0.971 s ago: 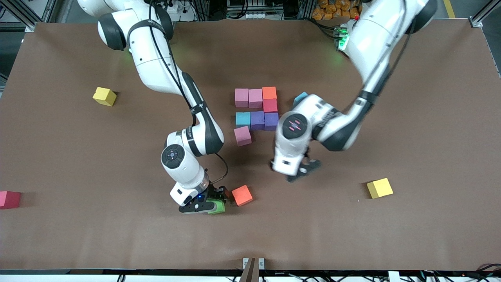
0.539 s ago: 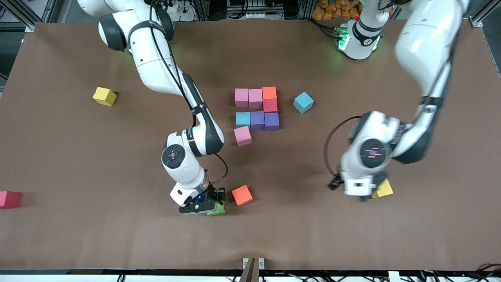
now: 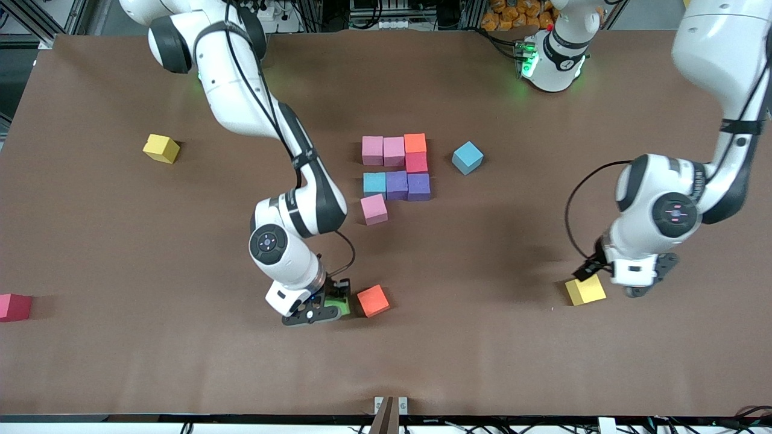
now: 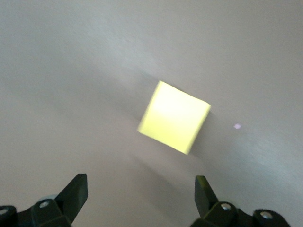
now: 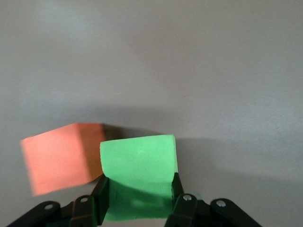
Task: Form number 2 with 11 blocks
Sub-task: 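Open the left gripper and reach it to the yellow cube, then grasp the yellow cube with the left gripper while the right carries green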
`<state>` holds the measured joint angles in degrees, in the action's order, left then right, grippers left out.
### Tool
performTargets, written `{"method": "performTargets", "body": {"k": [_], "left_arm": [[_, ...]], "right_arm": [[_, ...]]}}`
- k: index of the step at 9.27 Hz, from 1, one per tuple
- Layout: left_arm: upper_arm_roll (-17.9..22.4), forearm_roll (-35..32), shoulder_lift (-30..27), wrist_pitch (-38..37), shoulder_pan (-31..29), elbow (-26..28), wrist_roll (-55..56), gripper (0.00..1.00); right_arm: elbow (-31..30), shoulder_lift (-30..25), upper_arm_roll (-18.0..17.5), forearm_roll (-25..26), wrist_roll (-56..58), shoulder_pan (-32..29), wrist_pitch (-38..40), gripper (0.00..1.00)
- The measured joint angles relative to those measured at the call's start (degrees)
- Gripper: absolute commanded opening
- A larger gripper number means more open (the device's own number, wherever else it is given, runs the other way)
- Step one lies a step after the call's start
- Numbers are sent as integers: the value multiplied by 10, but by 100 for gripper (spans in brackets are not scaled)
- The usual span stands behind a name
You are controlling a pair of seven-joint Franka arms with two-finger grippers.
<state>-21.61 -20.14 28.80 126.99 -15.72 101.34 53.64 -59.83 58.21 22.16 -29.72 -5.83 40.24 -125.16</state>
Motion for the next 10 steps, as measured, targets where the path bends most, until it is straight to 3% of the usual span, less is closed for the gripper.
{"method": "performTargets", "body": {"k": [4, 10], "left_arm": [[-1, 0, 25, 131, -37, 14, -51, 100], [-5, 0, 89, 172, -35, 1, -91, 100]], "right_arm": [[1, -42, 1, 12, 0, 27, 99, 0], [-5, -62, -17, 16, -10, 53, 160, 0]]}}
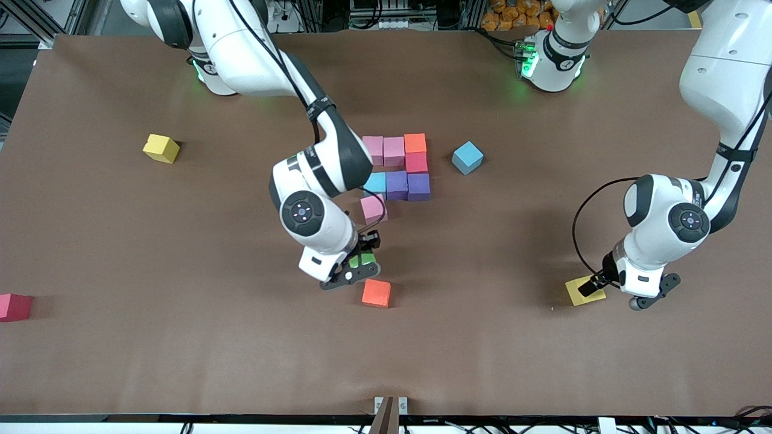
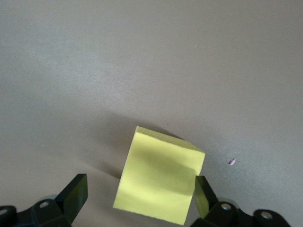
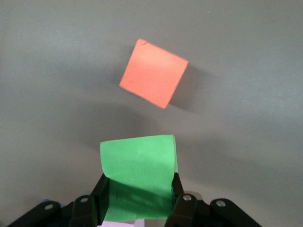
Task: Form number 2 with 11 blocks
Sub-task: 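Grasp the yellow cube with the left gripper while the right carries green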
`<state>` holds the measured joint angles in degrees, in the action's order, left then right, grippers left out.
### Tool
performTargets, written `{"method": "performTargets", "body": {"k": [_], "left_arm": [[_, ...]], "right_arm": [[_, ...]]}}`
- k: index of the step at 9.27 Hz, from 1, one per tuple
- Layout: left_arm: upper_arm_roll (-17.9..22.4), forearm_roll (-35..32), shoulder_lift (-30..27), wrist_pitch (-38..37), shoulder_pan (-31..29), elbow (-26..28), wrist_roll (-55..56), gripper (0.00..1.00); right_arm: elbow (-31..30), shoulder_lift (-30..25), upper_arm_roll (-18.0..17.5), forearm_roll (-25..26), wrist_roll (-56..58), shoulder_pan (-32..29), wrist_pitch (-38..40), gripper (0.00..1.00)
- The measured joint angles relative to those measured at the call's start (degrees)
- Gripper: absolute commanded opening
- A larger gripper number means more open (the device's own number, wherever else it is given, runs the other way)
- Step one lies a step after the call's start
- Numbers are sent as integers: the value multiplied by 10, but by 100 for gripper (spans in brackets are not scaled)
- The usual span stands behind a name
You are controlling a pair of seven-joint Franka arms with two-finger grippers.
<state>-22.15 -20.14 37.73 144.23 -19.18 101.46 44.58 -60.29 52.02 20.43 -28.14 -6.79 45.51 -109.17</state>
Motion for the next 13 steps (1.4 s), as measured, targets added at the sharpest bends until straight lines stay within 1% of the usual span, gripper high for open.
{"method": "performTargets", "body": {"k": [3, 5, 6, 7, 8, 9, 11, 13], "left_arm": [[0, 0, 23, 0, 4, -20, -5, 100], [0, 0, 39, 0, 4, -37, -7, 100], [0, 0, 45, 0, 5, -42, -18, 100], [0, 0, 49, 0, 6, -44, -31, 86], [0, 0, 52, 0, 8, -45, -34, 1], [0, 0, 56, 0, 9, -46, -35, 0], [0, 0, 59, 0, 11, -49, -35, 0], [1, 0, 59, 0, 11, -50, -35, 0]], "right_arm": [[-27, 0, -5, 0, -4, 19, -15, 0], [-61, 0, -7, 0, -4, 30, -71, 0], [-69, 0, -7, 1, -4, 35, -87, 0], [-70, 0, -7, 1, -4, 37, -105, 0], [-76, -2, -7, 1, -4, 43, -127, 0], [-101, -13, -5, 1, -4, 57, -157, 0], [-191, -57, -2, 2, -3, 83, -236, 0], [-278, -108, -1, 2, 6, 92, -303, 0]]}}
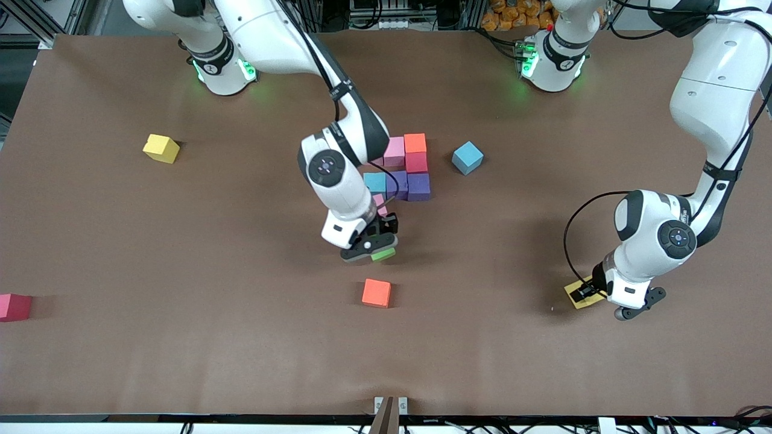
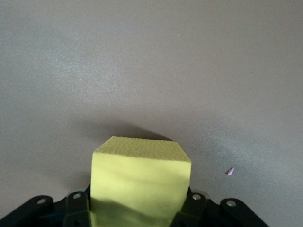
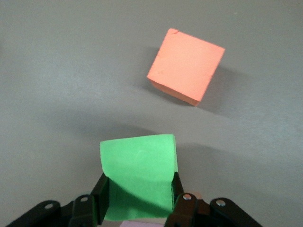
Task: Form number 2 with 11 blocks
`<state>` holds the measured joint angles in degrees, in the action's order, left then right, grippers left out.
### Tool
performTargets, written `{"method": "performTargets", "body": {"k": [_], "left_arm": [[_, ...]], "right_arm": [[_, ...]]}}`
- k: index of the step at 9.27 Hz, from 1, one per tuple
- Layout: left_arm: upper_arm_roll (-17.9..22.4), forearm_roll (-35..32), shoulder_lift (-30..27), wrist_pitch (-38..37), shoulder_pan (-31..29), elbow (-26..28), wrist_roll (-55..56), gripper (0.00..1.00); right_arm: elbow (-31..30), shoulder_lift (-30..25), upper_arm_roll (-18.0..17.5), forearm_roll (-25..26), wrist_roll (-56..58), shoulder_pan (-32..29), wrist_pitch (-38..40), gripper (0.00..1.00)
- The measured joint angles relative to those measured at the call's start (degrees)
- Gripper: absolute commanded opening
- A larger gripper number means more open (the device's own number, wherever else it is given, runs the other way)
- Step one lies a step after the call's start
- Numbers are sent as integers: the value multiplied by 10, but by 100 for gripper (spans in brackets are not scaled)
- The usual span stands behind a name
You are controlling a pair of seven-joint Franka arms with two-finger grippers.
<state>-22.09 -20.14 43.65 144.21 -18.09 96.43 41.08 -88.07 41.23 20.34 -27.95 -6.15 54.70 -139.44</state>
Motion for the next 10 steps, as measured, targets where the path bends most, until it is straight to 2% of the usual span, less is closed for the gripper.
{"method": "performTargets", "body": {"k": [2, 4, 8, 10], "left_arm": [[0, 0, 0, 0, 0, -1, 0, 0], [0, 0, 0, 0, 0, -1, 0, 0], [0, 0, 0, 0, 1, -2, 13, 0], [0, 0, 0, 0, 1, -2, 17, 0]], "right_arm": [[-59, -38, 0, -1, 6, 0, -22, 0], [-104, -51, -6, -5, 6, 6, -78, 0], [-141, -51, -31, -22, 6, 13, -166, 0], [-151, -51, -34, -23, 6, 13, -174, 0]]}}
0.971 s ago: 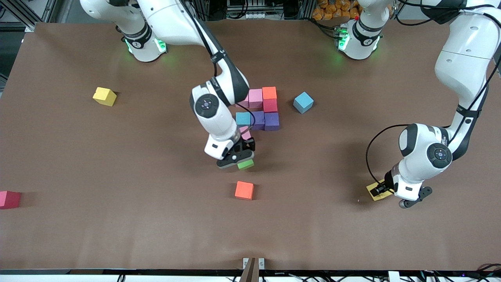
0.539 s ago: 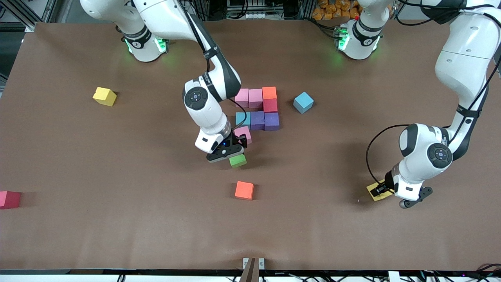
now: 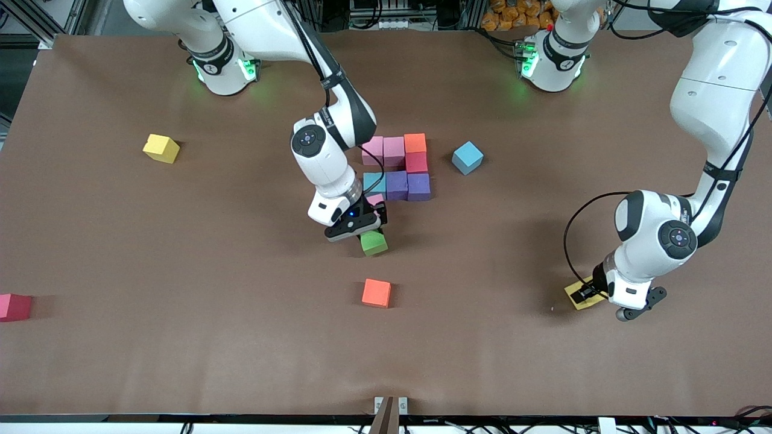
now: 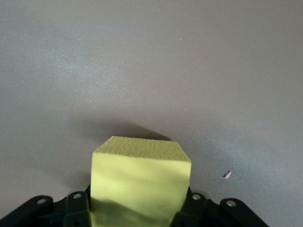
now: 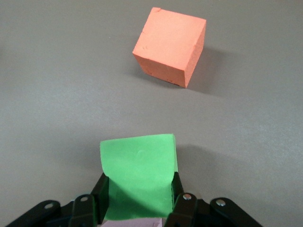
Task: Form number 2 with 11 blocks
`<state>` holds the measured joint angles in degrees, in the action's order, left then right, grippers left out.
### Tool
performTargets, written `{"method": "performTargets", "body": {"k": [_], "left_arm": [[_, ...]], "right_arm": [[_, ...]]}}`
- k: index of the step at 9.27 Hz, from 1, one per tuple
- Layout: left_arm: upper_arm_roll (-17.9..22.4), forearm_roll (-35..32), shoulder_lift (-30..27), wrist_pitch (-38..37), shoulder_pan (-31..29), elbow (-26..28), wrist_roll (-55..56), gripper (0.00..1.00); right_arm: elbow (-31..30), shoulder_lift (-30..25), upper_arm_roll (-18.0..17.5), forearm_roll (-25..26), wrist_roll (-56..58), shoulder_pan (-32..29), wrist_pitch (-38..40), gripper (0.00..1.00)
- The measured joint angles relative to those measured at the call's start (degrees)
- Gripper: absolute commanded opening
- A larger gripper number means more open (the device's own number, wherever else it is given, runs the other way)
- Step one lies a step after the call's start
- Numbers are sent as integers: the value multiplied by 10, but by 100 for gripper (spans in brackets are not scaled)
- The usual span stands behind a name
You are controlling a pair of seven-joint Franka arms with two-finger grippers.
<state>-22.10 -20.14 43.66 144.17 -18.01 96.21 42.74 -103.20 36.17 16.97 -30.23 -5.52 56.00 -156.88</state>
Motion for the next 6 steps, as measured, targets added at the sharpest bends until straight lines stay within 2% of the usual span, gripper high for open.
{"method": "performTargets", "body": {"k": [6], "left_arm": [[-2, 0, 0, -1, 12, 1, 39, 0]], "right_arm": [[-10, 6, -17, -24, 0, 0, -17, 0]]}}
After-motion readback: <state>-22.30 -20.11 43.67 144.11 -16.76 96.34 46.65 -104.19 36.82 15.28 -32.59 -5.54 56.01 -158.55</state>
